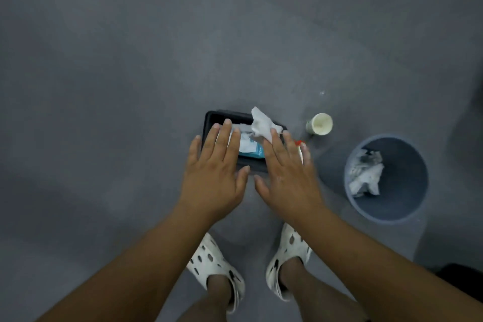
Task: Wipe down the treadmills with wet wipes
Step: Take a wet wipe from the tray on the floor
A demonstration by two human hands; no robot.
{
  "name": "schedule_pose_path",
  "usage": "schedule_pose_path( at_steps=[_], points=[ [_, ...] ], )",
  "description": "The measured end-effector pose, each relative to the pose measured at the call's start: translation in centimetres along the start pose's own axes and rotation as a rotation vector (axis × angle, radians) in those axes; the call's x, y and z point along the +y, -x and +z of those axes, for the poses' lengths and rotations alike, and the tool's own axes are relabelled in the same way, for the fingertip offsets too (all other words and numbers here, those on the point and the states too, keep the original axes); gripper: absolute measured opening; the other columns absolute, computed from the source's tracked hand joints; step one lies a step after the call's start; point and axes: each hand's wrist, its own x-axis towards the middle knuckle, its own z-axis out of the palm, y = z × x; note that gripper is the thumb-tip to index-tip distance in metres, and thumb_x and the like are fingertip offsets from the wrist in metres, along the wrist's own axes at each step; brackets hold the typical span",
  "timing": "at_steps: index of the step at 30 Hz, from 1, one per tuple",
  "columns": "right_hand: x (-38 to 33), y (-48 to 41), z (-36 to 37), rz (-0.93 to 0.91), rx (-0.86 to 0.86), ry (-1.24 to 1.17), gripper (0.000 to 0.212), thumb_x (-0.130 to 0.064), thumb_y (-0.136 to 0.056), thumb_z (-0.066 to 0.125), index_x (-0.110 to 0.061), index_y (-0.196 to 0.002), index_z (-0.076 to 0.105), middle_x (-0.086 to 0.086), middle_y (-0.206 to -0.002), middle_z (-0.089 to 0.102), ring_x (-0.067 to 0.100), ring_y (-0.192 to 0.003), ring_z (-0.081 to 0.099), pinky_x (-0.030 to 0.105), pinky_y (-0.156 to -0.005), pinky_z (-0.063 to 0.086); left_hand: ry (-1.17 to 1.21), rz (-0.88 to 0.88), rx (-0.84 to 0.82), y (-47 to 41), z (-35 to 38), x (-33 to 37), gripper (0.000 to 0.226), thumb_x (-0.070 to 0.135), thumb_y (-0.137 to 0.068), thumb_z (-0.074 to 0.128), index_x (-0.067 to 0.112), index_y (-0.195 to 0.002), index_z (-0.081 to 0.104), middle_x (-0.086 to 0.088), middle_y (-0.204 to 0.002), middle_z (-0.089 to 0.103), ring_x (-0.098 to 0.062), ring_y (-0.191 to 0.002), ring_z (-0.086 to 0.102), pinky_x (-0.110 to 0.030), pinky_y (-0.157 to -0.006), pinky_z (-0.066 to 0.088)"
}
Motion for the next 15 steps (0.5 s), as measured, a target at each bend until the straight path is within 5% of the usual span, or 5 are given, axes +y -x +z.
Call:
schedule_pose_path(
  at_steps=[7, 15],
  points=[
    [-2.3, 4.5, -20.2, 0.081, 0.209, 0.000, 0.080, -0.048, -0.086, 0.061, -0.011, -0.153, 0.035, 0.011, -0.164, 0.025, 0.031, -0.152, 0.021, 0.059, -0.116, 0.027, -0.020, 0.125, 0.113, 0.6, -19.9, 5.6, 0.075, 0.053, -0.096, 0.034, 0.015, -0.159, 0.021, -0.009, -0.167, 0.020, -0.028, -0.154, 0.018, -0.050, -0.122, 0.011],
    [-3.2, 13.9, -35.8, 0.376, 0.482, 0.099, 0.083, -0.051, -0.087, 0.058, -0.013, -0.156, 0.032, 0.009, -0.167, 0.019, 0.031, -0.152, 0.017, 0.054, -0.119, 0.016, -0.050, 0.556, 0.303, -0.2, -38.3, 16.3, 0.074, 0.051, -0.096, 0.036, 0.012, -0.158, 0.029, -0.011, -0.167, 0.022, -0.031, -0.153, 0.023, -0.057, -0.121, 0.022]
  ],
)
